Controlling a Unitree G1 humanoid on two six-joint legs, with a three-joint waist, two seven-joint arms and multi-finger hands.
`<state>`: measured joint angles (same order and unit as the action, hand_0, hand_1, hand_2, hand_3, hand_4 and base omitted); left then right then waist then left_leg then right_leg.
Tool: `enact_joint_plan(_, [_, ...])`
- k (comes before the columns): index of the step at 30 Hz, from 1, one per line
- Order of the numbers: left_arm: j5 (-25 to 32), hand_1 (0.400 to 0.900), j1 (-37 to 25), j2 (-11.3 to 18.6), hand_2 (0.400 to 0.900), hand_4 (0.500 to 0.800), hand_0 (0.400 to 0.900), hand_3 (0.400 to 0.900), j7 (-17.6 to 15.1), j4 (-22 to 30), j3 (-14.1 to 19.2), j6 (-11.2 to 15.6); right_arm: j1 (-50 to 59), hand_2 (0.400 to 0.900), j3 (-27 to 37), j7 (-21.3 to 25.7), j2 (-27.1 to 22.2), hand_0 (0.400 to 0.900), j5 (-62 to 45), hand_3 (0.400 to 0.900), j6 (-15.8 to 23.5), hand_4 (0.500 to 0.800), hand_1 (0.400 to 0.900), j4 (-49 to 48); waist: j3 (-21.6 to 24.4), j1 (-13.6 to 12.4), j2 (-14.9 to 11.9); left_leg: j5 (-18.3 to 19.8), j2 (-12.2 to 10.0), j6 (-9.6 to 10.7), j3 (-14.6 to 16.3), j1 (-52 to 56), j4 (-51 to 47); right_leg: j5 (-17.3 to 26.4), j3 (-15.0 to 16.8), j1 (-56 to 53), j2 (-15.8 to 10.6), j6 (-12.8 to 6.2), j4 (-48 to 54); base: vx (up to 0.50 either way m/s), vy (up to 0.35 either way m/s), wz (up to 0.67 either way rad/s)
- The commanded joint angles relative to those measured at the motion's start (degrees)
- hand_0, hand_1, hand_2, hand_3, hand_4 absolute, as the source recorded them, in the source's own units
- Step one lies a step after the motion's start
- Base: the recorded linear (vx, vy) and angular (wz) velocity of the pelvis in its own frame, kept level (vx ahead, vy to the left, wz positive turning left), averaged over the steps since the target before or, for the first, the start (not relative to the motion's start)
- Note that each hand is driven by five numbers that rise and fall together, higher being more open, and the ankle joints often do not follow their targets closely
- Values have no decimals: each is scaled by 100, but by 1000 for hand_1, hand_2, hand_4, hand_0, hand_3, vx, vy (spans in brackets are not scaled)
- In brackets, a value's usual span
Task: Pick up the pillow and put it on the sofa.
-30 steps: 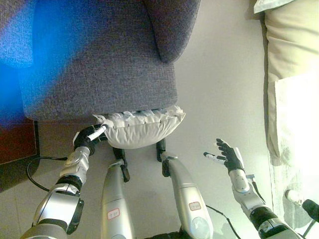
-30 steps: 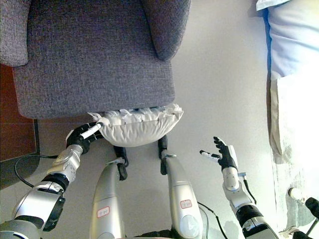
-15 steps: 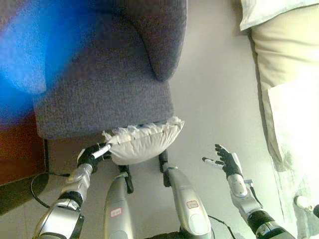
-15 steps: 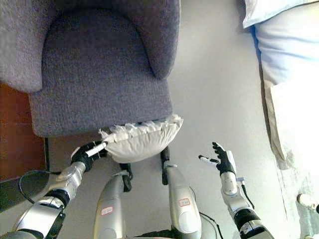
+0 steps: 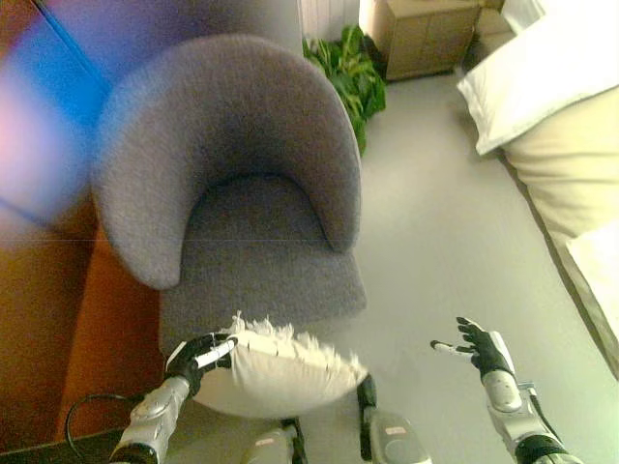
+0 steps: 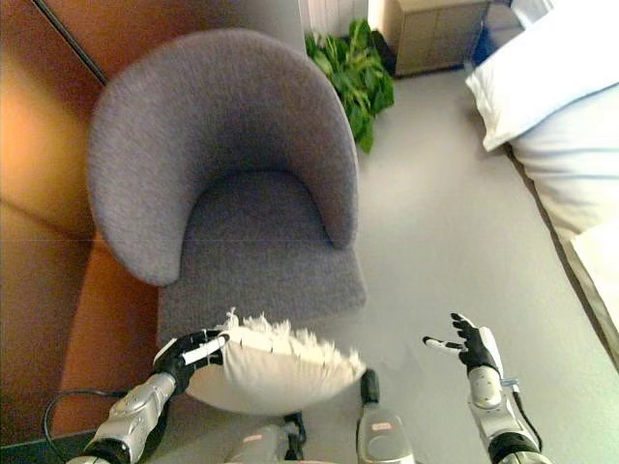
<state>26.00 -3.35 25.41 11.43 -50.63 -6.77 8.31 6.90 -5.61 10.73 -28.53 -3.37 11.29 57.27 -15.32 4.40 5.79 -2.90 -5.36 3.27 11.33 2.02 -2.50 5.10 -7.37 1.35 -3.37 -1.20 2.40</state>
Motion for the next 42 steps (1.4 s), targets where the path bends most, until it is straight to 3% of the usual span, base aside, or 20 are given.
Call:
enact_joint_plan(1, [-243,400,-228,1072,400,500,400,400,50,1114,758,543,-60,900,311,-57,-381,900,301,900,71,800,900,286,830,-279,-274,315,131,119,-15,-333,560,-769,-503,-126,-355,-335,-622,52,16,6])
enact_joint_plan(5, [-411,400,-213,1688,400,500,400,400,-61,2025,1030,484,-78,900,429,-141,-509,900,264,900,111,800,900,436,970,-366,-234,364,101,110,-12,-97,460,-778,-647,-394,-406,-372,-483,14,5,9])
enact_joint_plan(8, [-591,400,-411,2239,400,500,400,400,-150,2789,1270,199,-110,900,448,-134,-536,900,211,900,90,800,900,477,1086,-425,-220,399,69,112,-28,32,405,-765,-739,-546,-439,-418,-384,1,-16,8])
enact_joint_plan(12, [-770,400,-689,2826,400,500,400,400,-61,3183,1442,28,-137,900,448,-158,-553,900,193,900,82,800,900,514,1171,-432,-208,394,31,124,-25,164,292,-743,-791,-649,-428,-459,-300,4,-18,3])
enact_joint_plan(15, [-883,400,-1185,3471,400,500,400,400,-4,3088,1417,-25,-121,900,387,-167,-629,900,105,900,141,800,900,648,1243,-395,-171,381,3,134,3,226,224,-719,-802,-685,-421,-494,-252,2,-7,1])
enact_joint_plan(18, [-1038,400,-1885,4053,400,500,400,400,38,2692,1120,60,-91,900,301,-181,-678,900,79,900,167,800,900,719,1281,-317,-132,378,-31,147,64,318,155,-687,-804,-714,-418,-540,-209,0,0,0])
enact_joint_plan(20, [-820,400,-2490,4414,400,500,400,400,173,2331,764,91,-59,900,206,-188,-725,900,44,900,212,800,900,784,1306,-249,-95,376,-50,163,108,357,123,-662,-796,-719,-420,-574,-181,17,-38,-2])
enact_joint_plan(23, [-828,400,-3433,4706,400,500,400,400,238,1880,146,122,-6,900,102,-186,-763,900,-4,900,250,800,900,848,1329,-165,-51,382,-76,170,166,399,108,-631,-781,-706,-427,-611,-168,22,-45,-6])
enact_joint_plan(25, [-946,400,-4096,4812,400,500,400,400,320,1545,-313,149,42,900,42,-199,-785,900,-18,900,272,800,900,917,1344,-118,-28,404,-95,173,210,432,110,-629,-764,-701,-430,-628,-169,43,-37,-9])
enact_joint_plan(27, [-589,400,-4671,4846,400,500,400,400,512,1229,-797,106,83,900,-6,-210,-788,900,-18,900,315,800,900,994,1357,-79,-8,411,-104,175,248,460,106,-627,-750,-689,-419,-638,-177,48,-26,-12])
enact_joint_plan(35, [-802,400,-6287,4564,400,500,400,400,870,358,-2229,-214,250,900,-231,-236,-788,900,73,900,298,800,900,1048,1392,163,69,504,-150,168,463,560,218,-642,-597,-647,-399,-661,-235,75,3,-13])
enact_joint_plan(38, [-830,400,-6657,4375,400,500,400,400,1008,-33,-2613,-393,317,900,-349,-247,-771,900,119,900,307,800,900,1056,1416,285,89,532,-148,166,514,599,246,-639,-468,-623,-373,-666,-239,122,30,-15])
enact_joint_plan(42, [-1006,400,-6876,4147,400,500,400,400,1021,-463,-2841,-605,353,900,-495,-278,-747,900,193,900,292,800,900,996,1435,419,78,581,-128,146,561,617,293,-625,-323,-579,-353,-677,-250,113,25,-15])
